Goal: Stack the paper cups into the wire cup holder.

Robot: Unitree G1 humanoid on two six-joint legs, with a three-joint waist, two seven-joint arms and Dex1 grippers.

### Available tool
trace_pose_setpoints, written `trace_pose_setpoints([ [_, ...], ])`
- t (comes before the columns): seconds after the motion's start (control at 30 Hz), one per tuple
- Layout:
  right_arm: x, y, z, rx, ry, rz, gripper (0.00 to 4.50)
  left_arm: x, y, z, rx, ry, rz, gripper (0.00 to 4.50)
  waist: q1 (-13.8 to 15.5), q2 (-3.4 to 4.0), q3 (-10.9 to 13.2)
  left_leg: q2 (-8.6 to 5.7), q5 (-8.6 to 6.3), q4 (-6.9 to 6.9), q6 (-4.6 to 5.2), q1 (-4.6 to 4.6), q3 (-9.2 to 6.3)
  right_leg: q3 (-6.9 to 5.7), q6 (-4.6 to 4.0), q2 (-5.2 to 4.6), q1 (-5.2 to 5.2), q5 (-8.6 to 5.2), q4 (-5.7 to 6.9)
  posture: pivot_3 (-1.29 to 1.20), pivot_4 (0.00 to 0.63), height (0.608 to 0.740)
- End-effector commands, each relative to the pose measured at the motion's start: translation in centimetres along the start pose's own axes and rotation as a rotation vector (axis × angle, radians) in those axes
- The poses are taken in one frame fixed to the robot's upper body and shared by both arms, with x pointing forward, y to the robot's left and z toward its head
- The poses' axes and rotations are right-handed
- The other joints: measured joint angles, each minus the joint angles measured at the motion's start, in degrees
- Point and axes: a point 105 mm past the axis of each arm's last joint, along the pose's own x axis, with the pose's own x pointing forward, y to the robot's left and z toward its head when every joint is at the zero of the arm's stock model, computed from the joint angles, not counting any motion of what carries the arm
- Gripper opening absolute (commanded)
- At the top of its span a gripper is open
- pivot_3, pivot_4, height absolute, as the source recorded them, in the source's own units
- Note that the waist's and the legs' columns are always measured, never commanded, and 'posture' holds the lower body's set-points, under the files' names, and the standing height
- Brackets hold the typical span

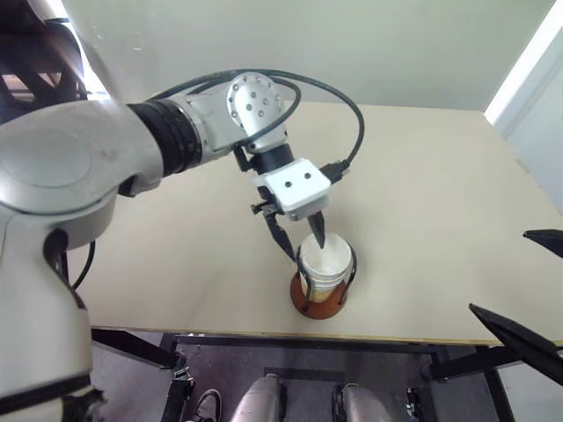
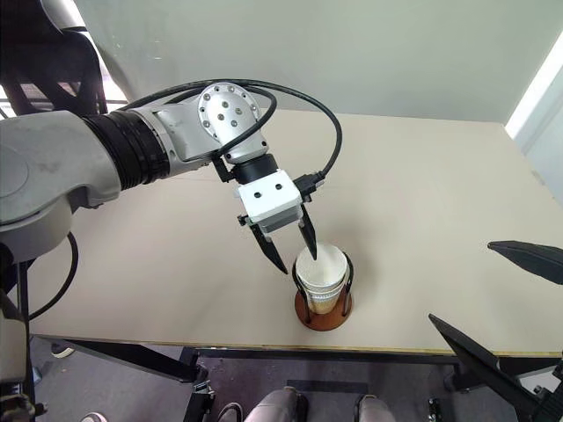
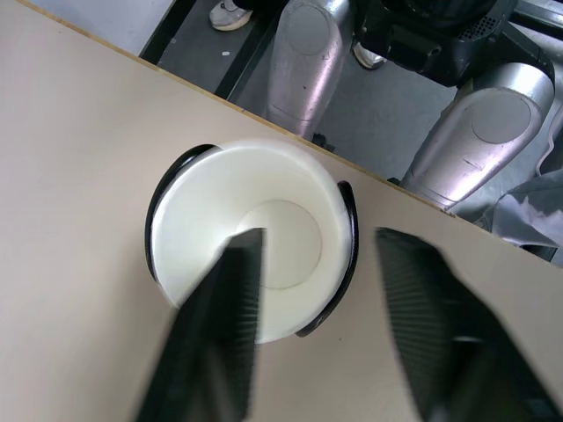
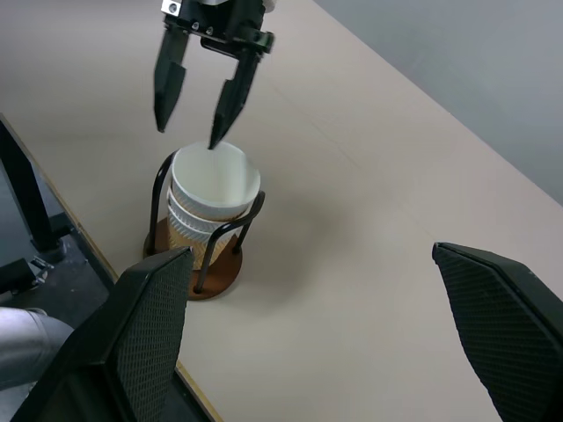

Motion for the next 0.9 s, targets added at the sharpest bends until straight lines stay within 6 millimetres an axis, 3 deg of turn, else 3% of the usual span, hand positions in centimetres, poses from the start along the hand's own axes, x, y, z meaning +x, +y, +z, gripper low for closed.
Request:
trace_pose_setpoints([
  [0.03,-0.1,-0.2,0.6,-0.022,-0.026,-0.018,4.50,-1.2,1.3,0.8,0.040,-0.018,0.072,3.02,0.0,0.00,0.0,0.00,0.00,0.00,0.00,0.01,0.00,0.00,0.00,0.00,0.01,0.00,0.01,0.00,0.150,0.740],
  [0.2,0.8,-0.6,0.0,-0.014,-0.033,0.005,4.50,-3.6,3.2,1.7,-0.031,-0.159,0.292,3.02,0.0,-0.02,0.0,0.00,0.04,0.02,0.01,0.01,0.02,-0.01,0.01,0.00,0.01,0.01,0.04,0.00,0.150,0.740],
  [0.3,1.6,-1.5,-1.1,-0.011,-0.017,-0.016,4.50,-6.1,2.8,1.2,-0.119,-0.236,0.436,3.02,-0.1,0.03,0.0,0.00,0.09,0.01,-0.02,0.06,0.02,0.00,0.06,0.01,0.02,0.04,0.04,0.00,0.150,0.740],
  [0.43,2.1,-3.3,-2.5,-0.026,0.013,-0.027,4.50,-9.2,0.1,-1.5,-0.282,-0.233,0.614,3.02,-0.4,0.19,-0.1,0.04,0.30,-0.06,-0.02,0.15,0.01,0.00,0.46,0.09,-0.03,0.28,0.12,0.00,0.150,0.740],
  [0.57,2.5,-6.3,-3.1,-0.045,0.012,-0.085,4.50,-11.7,-3.2,-3.8,-0.440,-0.279,0.788,3.02,-0.7,0.25,-0.1,0.05,0.72,-0.07,0.32,0.08,-0.04,0.04,0.44,0.11,-0.07,0.28,0.05,0.00,0.150,0.740],
  [0.7,3.8,-8.4,-4.6,-0.053,0.027,-0.060,4.50,-12.7,-7.2,-5.6,-0.565,-0.343,0.925,3.02,-1.0,0.29,-0.1,-0.01,0.96,-0.05,0.33,-0.03,-0.04,0.06,0.32,0.12,-0.13,0.28,-0.12,0.00,0.150,0.740],
  [0.9,4.9,-10.7,-5.8,-0.057,0.012,-0.045,4.50,-13.5,-10.8,-8.7,-0.721,-0.353,1.207,3.02,-0.5,0.28,-0.2,-0.08,1.20,-0.07,0.25,-0.20,-0.04,0.03,0.66,0.08,-0.26,0.37,-0.12,0.00,0.150,0.740],
])
